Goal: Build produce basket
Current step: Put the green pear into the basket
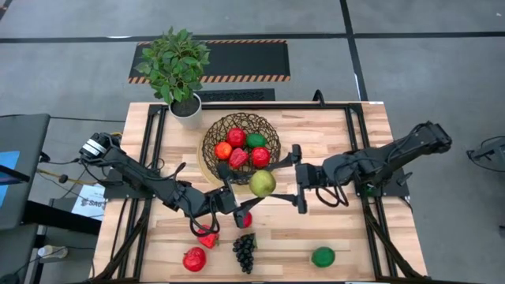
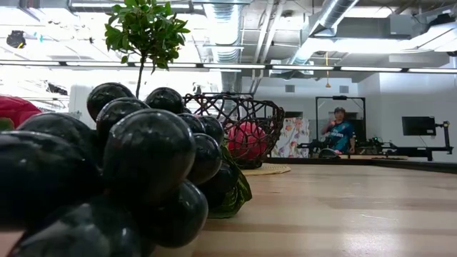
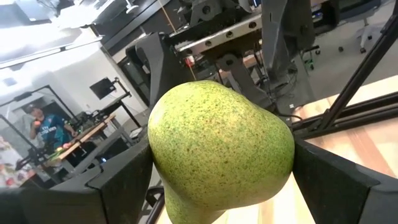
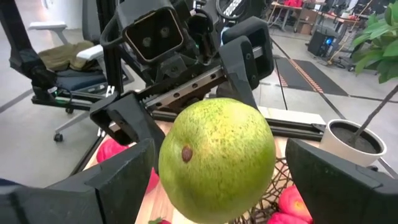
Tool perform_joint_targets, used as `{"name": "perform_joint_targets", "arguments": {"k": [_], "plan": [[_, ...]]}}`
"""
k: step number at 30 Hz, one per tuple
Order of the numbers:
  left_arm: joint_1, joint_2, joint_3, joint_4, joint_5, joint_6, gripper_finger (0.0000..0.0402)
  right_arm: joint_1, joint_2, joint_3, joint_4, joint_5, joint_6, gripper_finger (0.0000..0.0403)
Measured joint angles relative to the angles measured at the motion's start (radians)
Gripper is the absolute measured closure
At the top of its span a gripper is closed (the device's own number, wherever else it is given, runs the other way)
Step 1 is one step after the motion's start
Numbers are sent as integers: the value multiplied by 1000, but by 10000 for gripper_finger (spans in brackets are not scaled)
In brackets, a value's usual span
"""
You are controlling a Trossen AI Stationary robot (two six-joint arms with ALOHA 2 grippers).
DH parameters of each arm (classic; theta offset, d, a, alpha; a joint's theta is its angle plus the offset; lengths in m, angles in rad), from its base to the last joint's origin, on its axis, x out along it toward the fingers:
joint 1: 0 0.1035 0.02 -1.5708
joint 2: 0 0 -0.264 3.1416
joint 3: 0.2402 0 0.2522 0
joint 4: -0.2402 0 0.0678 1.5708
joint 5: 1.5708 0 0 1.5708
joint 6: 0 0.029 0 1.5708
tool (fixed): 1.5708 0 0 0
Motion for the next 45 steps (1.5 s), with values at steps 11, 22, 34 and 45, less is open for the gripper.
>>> {"name": "perform_joint_targets", "arguments": {"k": [11,22,34,45], "plan": [[2,0,0,-74,-153,-92,72,1,-83,1,-267,114,106,22],[20,-104,30,-301,-58,-428,72,11,-17,0,-744,165,479,22],[210,-254,84,-528,662,-792,71,3,199,1,-771,167,497,22],[170,-225,85,58,892,-816,71,20,301,0,-771,149,503,22]]}}
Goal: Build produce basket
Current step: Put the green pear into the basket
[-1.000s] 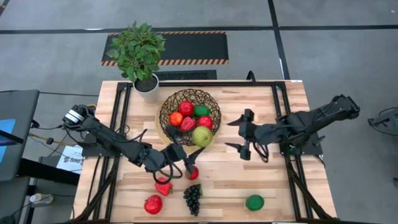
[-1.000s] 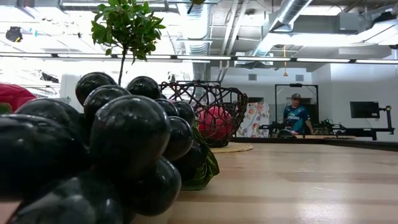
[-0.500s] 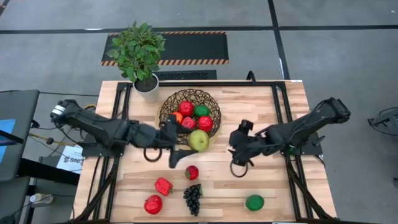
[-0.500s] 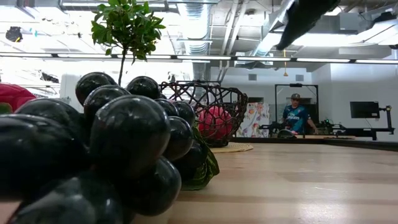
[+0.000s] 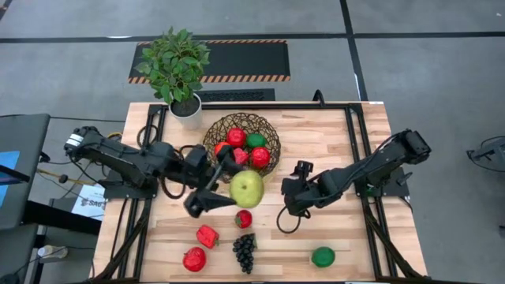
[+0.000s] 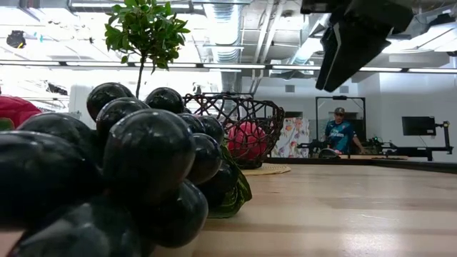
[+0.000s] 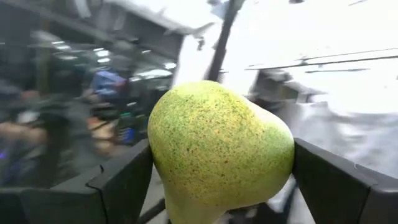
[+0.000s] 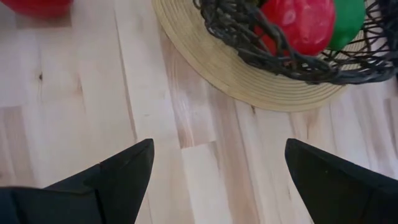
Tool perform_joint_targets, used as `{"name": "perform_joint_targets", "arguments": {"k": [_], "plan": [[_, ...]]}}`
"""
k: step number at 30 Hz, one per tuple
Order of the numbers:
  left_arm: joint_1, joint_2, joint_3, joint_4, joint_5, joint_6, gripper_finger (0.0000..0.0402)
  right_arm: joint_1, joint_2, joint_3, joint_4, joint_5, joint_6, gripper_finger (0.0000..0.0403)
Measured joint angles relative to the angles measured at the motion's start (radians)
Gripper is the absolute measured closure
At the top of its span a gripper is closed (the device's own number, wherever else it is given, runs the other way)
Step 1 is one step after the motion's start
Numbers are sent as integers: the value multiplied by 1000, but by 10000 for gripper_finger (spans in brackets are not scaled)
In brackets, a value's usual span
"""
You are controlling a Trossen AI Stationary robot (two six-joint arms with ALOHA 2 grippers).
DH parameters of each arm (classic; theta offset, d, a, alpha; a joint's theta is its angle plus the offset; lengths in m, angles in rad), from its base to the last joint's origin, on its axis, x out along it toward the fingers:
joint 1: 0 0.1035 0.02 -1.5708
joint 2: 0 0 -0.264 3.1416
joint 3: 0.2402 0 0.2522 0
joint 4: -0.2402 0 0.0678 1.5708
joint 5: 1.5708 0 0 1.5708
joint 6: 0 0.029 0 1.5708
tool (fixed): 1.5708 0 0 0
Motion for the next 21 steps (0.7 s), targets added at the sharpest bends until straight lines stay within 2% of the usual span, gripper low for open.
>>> {"name": "perform_joint_targets", "arguments": {"k": [8,13,15,18,21], "plan": [[-20,1,0,69,375,-22,71,22,-4,1,11,0,2,22],[-32,1,-1,57,645,-14,71,29,-5,0,14,0,2,22],[-34,0,-1,27,711,-23,71,29,-5,0,19,1,2,22],[-40,0,-1,-101,700,10,71,29,-5,0,19,0,3,22],[-42,0,-1,-326,552,128,71,29,-5,0,19,-2,3,22]]}}
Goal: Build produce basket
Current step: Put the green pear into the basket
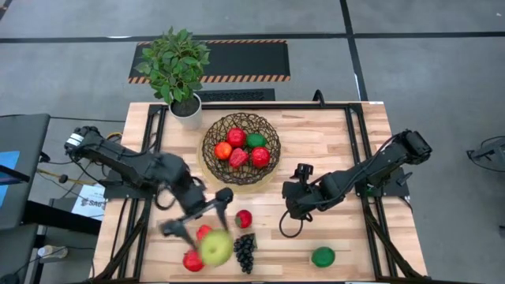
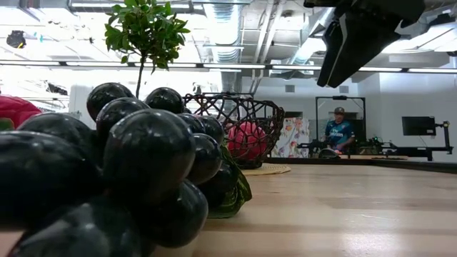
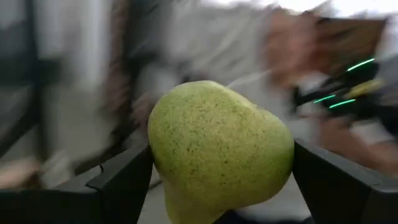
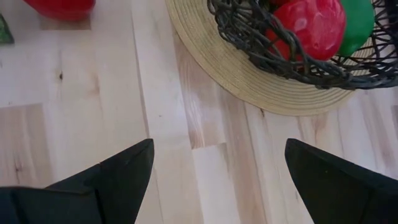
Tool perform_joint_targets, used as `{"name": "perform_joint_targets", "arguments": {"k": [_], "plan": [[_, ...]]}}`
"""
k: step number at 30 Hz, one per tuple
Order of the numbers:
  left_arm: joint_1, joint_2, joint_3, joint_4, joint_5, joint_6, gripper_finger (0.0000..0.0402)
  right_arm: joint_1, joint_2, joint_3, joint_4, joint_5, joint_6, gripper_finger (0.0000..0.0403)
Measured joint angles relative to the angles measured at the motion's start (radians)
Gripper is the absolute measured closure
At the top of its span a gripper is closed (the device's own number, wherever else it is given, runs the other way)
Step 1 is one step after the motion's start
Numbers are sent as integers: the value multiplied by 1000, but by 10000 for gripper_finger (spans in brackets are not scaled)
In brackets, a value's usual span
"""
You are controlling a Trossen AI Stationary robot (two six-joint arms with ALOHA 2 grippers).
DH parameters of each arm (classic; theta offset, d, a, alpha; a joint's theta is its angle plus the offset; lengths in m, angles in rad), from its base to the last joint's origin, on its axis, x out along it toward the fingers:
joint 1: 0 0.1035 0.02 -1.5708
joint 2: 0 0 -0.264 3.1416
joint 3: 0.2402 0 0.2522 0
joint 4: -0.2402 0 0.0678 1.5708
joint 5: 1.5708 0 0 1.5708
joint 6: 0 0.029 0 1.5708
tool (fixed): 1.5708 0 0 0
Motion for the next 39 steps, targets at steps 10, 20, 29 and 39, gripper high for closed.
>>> {"name": "perform_joint_targets", "arguments": {"k": [10,20,29,39], "plan": [[-27,0,-1,-387,-1038,249,71,0,0,0,0,-18,27,22],[-38,27,0,-381,-1675,460,71,0,0,0,2,-19,29,22],[39,63,0,-490,-1657,276,71,0,0,0,2,-19,28,22],[327,100,-2,-749,-1033,-25,71,0,0,0,4,-20,28,22]]}}
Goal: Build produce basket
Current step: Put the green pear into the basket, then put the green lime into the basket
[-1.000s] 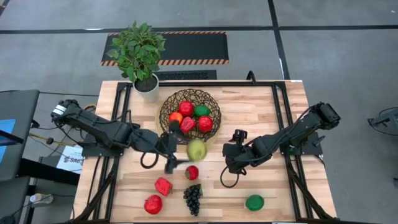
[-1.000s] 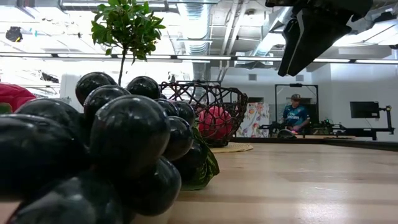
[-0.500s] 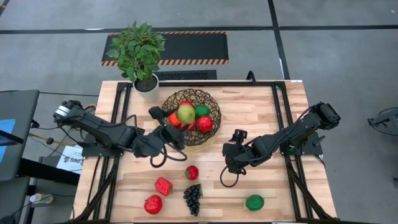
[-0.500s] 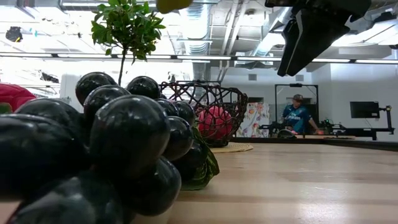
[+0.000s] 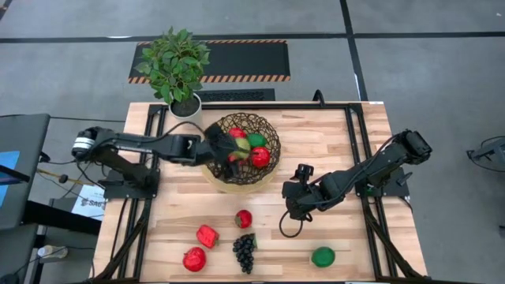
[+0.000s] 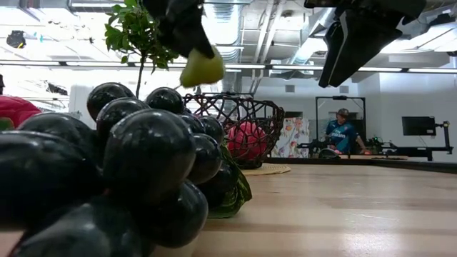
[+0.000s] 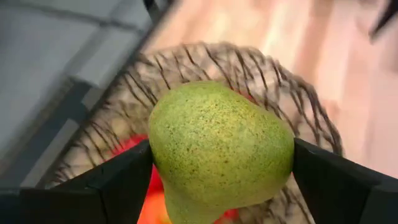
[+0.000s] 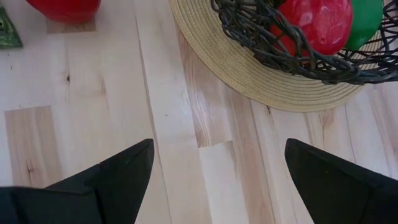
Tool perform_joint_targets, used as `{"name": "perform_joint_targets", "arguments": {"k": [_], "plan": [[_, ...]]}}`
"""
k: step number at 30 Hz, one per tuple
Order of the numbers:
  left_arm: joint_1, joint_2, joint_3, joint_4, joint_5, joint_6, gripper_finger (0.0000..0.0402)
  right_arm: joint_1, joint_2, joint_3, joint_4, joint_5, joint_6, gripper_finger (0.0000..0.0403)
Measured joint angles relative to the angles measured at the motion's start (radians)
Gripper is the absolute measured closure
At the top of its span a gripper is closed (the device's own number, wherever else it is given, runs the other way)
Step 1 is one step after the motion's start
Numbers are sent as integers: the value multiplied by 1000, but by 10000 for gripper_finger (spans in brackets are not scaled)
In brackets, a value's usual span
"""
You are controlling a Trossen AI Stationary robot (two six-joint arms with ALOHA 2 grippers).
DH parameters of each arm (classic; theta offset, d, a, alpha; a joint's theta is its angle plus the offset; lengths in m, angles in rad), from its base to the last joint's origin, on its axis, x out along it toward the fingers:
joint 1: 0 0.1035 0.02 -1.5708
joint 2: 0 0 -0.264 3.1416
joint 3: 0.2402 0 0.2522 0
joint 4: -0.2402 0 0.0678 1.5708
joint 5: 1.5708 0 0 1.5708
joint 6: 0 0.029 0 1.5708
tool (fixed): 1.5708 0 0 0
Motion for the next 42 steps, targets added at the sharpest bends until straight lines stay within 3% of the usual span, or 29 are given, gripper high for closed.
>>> {"name": "perform_joint_targets", "arguments": {"k": [2,8,15,27,34,42], "plan": [[16,20,2,-23,85,-21,71,0,0,0,-1,-1,5,22],[11,113,1,-88,176,-44,71,0,0,0,-9,-2,22,22],[5,206,1,-40,204,-12,69,0,0,0,-17,-6,23,22],[5,222,38,-37,188,-15,4,0,0,0,-35,-29,24,22],[5,222,115,-88,254,13,4,0,0,0,-35,-37,24,22],[-25,221,293,-263,346,1,4,28,0,0,-65,-140,105,22]]}}
